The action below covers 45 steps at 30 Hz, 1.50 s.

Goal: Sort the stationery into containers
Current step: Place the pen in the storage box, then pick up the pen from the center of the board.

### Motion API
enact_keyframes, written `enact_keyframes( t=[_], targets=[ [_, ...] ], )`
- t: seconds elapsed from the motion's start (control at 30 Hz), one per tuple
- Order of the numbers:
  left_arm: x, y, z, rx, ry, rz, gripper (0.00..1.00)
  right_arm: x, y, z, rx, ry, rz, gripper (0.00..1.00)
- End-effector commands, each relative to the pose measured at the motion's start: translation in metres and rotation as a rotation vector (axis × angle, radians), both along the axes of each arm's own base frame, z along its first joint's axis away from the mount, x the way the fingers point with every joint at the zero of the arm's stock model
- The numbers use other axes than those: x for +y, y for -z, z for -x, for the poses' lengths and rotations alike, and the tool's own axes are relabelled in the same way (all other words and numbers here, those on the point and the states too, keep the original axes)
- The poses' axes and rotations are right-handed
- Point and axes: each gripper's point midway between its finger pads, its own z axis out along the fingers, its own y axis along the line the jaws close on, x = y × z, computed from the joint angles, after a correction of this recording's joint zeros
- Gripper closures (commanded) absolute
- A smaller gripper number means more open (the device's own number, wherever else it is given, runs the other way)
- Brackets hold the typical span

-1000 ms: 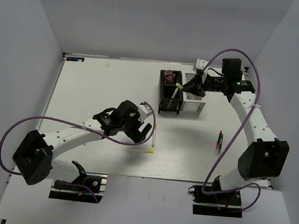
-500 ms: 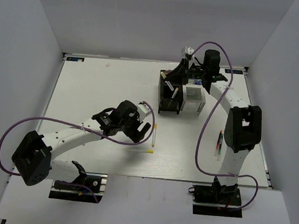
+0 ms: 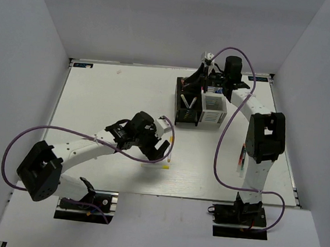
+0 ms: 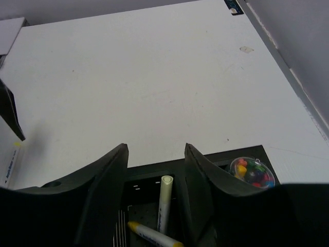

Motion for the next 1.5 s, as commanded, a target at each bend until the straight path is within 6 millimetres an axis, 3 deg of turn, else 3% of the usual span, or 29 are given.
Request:
enact_keyframes(
  t=[0.0, 0.07, 0.13, 0.17, 0.2, 0.3, 0.33, 0.4, 0.5, 0.53, 0.6, 0.63, 0.67, 0.7, 0.77, 0.87, 0.97, 1.07, 1.13, 1.2, 1.23, 1.3, 1.33, 1.43, 1.47],
  targets=[
    [-0.009, 0.011, 0.014, 0.059, 0.089, 0.001, 0.01, -0.011, -0.031, 0.007, -0.074, 0.048, 0.002, 0.46],
    [-0.016, 0.016, 0.02, 0.08, 0.116, -0.008, 0.01, -0.017, -0.024, 0.015, -0.035, 0.095, 0.026, 0.48],
    [-0.017, 0.021, 0.023, 0.086, 0.134, -0.022, 0.02, -0.033, -0.026, 0.023, -0.012, 0.253, 0.086, 0.59],
    [-0.019, 0.025, 0.025, 0.082, 0.147, -0.036, 0.03, -0.042, -0.043, 0.026, -0.049, 0.319, 0.092, 0.64],
    [-0.015, 0.032, 0.025, 0.094, 0.138, -0.063, 0.03, -0.046, -0.043, 0.032, 0.002, 0.35, 0.089, 0.68],
    [-0.017, 0.042, 0.027, 0.106, 0.151, -0.111, 0.08, -0.067, -0.041, 0.064, 0.06, 0.391, 0.1, 0.86],
    [-0.019, 0.041, 0.022, 0.084, 0.162, -0.121, 0.11, -0.063, -0.029, 0.093, 0.129, 0.284, 0.096, 0.98],
    [-0.02, 0.046, 0.025, 0.095, 0.181, -0.142, 0.14, -0.068, -0.037, 0.122, 0.148, 0.241, 0.095, 0.98],
    [-0.023, 0.056, 0.027, 0.095, 0.208, -0.191, 0.18, -0.072, -0.046, 0.157, 0.143, 0.214, 0.086, 0.81],
    [-0.021, 0.066, 0.031, 0.111, 0.214, -0.227, 0.21, -0.073, -0.035, 0.165, 0.161, 0.211, 0.093, 0.67],
    [-0.018, 0.073, 0.024, 0.092, 0.191, -0.286, 0.22, -0.079, -0.043, 0.172, 0.082, 0.245, 0.1, 0.56],
    [-0.02, 0.074, 0.024, 0.093, 0.193, -0.308, 0.25, -0.08, -0.032, 0.177, 0.093, 0.255, 0.111, 0.49],
    [-0.016, 0.081, 0.021, 0.1, 0.172, -0.342, 0.28, -0.086, -0.043, 0.179, 0.038, 0.297, 0.109, 0.37],
    [-0.016, 0.084, 0.023, 0.1, 0.177, -0.356, 0.31, -0.087, -0.035, 0.184, 0.048, 0.303, 0.118, 0.36],
    [-0.015, 0.087, 0.022, 0.088, 0.171, -0.387, 0.45, -0.091, -0.037, 0.187, 0.033, 0.321, 0.121, 0.34],
    [-0.01, 0.095, 0.024, 0.089, 0.169, -0.431, 0.57, -0.094, -0.046, 0.201, -0.008, 0.33, 0.106, 0.31],
    [-0.003, 0.104, 0.03, 0.081, 0.171, -0.504, 0.65, -0.095, -0.056, 0.207, -0.034, 0.337, 0.089, 0.31],
    [0.004, 0.111, 0.035, 0.056, 0.182, -0.58, 0.67, -0.097, -0.059, 0.21, -0.035, 0.342, 0.087, 0.3],
    [0.016, 0.124, 0.043, 0.072, 0.185, -0.654, 0.79, -0.099, -0.058, 0.211, -0.033, 0.341, 0.089, 0.3],
    [0.014, 0.126, 0.044, 0.069, 0.184, -0.673, 0.86, -0.099, -0.055, 0.212, -0.025, 0.34, 0.092, 0.3],
    [0.017, 0.125, 0.044, 0.072, 0.173, -0.686, 0.95, -0.101, -0.055, 0.21, -0.031, 0.347, 0.094, 0.3],
    [0.013, 0.118, 0.04, 0.036, 0.156, -0.677, 1.0, -0.104, -0.051, 0.209, -0.025, 0.364, 0.106, 0.18],
    [0.007, 0.103, 0.037, 0.008, 0.147, -0.634, 1.0, -0.105, -0.052, 0.209, -0.034, 0.371, 0.108, 0.1],
    [-0.01, 0.071, 0.031, -0.036, 0.136, -0.504, 1.0, -0.109, -0.045, 0.206, -0.012, 0.397, 0.12, 0.1],
    [-0.014, 0.05, 0.028, -0.059, 0.126, -0.436, 1.0, -0.112, -0.044, 0.206, -0.015, 0.413, 0.123, 0.1]
  ],
)
